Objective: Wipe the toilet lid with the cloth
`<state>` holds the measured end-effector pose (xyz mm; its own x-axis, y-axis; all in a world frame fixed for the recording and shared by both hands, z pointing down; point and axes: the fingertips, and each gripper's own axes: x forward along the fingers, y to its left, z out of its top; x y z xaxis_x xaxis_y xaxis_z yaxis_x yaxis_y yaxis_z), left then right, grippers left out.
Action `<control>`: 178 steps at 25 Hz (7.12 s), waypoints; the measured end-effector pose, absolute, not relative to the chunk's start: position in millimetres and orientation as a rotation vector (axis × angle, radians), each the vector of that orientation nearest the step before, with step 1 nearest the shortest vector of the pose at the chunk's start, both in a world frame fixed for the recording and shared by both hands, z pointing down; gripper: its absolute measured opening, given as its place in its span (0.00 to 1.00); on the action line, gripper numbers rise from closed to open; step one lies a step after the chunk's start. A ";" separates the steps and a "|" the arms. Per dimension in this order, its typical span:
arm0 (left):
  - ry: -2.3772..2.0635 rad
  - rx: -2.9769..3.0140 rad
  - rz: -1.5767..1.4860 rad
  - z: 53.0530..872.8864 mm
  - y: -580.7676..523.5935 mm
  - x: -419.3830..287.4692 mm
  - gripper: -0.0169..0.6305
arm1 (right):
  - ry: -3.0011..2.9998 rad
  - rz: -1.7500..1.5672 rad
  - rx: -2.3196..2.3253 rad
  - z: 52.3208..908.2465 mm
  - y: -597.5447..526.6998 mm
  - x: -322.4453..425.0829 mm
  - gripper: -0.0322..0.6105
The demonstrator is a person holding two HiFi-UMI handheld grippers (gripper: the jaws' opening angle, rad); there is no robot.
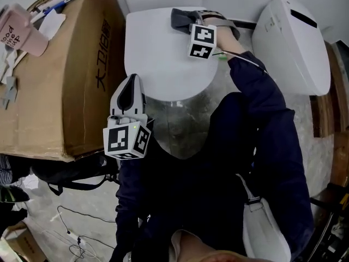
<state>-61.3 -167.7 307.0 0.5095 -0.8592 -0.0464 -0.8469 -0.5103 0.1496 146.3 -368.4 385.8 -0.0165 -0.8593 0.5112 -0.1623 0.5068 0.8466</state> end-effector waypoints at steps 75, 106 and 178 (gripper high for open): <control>-1.441 2.683 -0.176 320.0 -184.2 -66.8 0.05 | -1.463 -0.497 0.554 469.3 -145.1 60.9 0.15; -1.744 2.499 -0.101 315.8 -161.1 -118.6 0.05 | -1.487 -0.851 0.828 403.5 -429.2 85.8 0.15; -1.501 2.637 -0.227 312.8 -162.0 -99.5 0.05 | -1.585 -0.567 0.515 468.2 -158.3 14.8 0.15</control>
<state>-99.5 -162.0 312.8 0.5032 -0.8604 -0.0804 -0.8456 -0.5095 0.1591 14.8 -158.3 468.2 -0.0869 -0.6296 0.7720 0.0033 0.7748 0.6322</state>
